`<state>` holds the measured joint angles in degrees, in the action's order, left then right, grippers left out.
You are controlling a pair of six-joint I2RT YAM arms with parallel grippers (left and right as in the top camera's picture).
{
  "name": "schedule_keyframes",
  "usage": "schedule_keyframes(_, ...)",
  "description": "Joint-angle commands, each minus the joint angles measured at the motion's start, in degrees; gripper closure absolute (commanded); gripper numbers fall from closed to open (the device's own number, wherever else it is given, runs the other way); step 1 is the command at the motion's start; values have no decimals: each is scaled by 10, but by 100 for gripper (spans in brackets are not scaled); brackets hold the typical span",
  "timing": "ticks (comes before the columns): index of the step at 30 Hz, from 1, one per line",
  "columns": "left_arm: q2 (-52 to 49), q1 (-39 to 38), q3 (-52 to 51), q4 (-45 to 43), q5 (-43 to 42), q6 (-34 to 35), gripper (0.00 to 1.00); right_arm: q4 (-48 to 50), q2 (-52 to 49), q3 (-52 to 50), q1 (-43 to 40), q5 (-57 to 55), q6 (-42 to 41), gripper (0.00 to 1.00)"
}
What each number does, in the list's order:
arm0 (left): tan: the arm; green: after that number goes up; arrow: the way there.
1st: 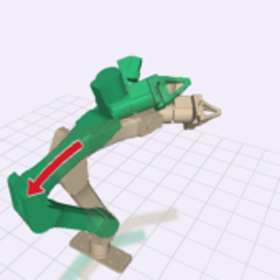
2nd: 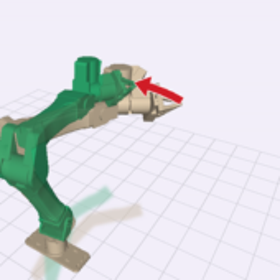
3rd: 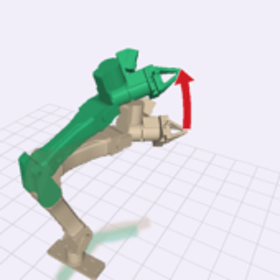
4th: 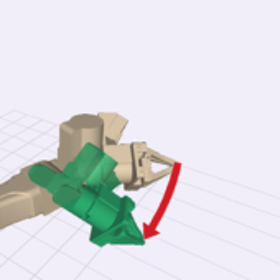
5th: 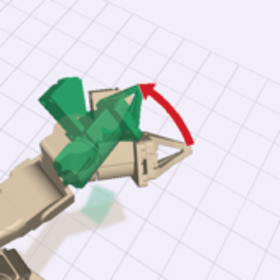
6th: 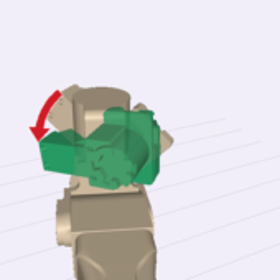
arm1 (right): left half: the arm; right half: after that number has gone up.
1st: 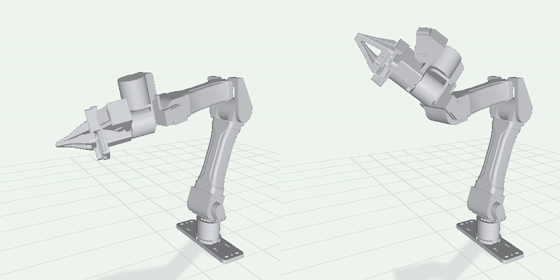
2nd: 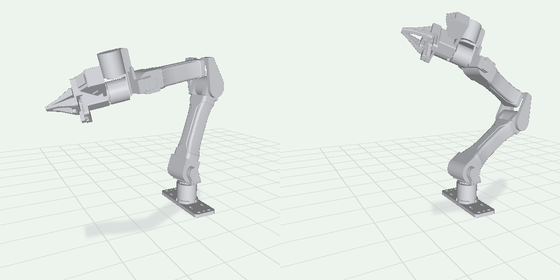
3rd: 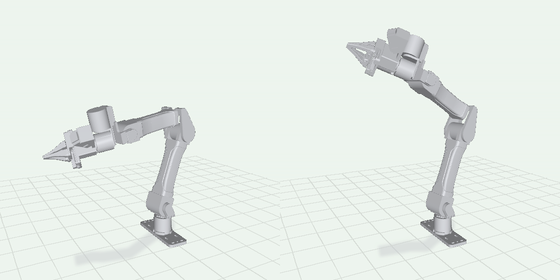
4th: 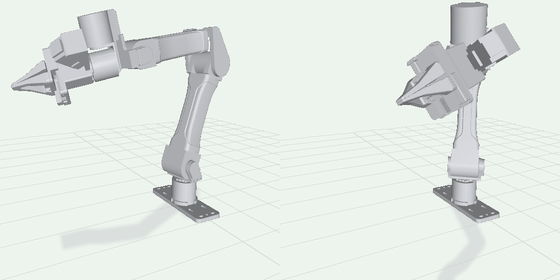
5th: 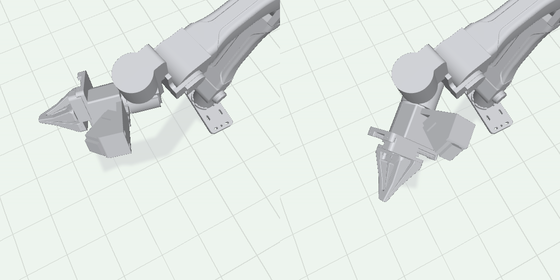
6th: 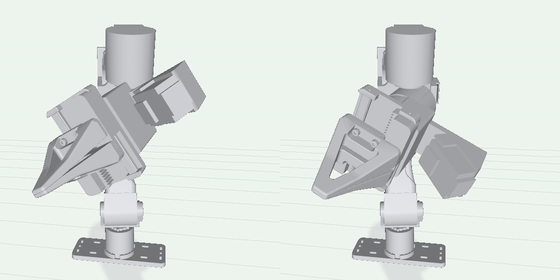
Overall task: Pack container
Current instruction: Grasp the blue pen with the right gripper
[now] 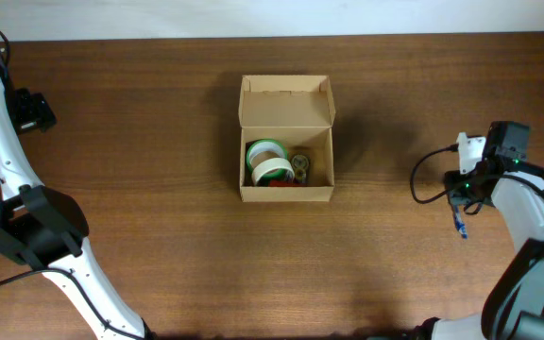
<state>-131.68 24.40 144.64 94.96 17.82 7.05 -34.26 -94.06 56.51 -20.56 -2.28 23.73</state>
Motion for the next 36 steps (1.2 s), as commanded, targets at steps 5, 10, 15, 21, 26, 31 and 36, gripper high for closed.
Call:
schedule_keyframes(5,8,2,-2,0,3,-7,0,2,-57,-10,-5,21,-7,67)
schedule_keyframes(10,8,2,-2,0,3,-7,0,-12,-75,-10,-5,25,-17,60)
schedule_keyframes(15,8,2,-2,0,3,-7,0,-10,-76,-10,-5,25,-17,82)
schedule_keyframes(21,8,2,-2,0,3,-7,0,-12,-76,-10,-5,25,-32,83)
schedule_keyframes(26,8,2,-2,0,3,-7,0,-19,-77,-10,-5,25,-49,91)
schedule_keyframes(31,8,2,-2,0,3,-7,0,-19,-77,-10,-5,26,-68,96)
schedule_keyframes(36,8,2,-2,0,3,-7,0,-25,-66,6,-4,61,-97,96)
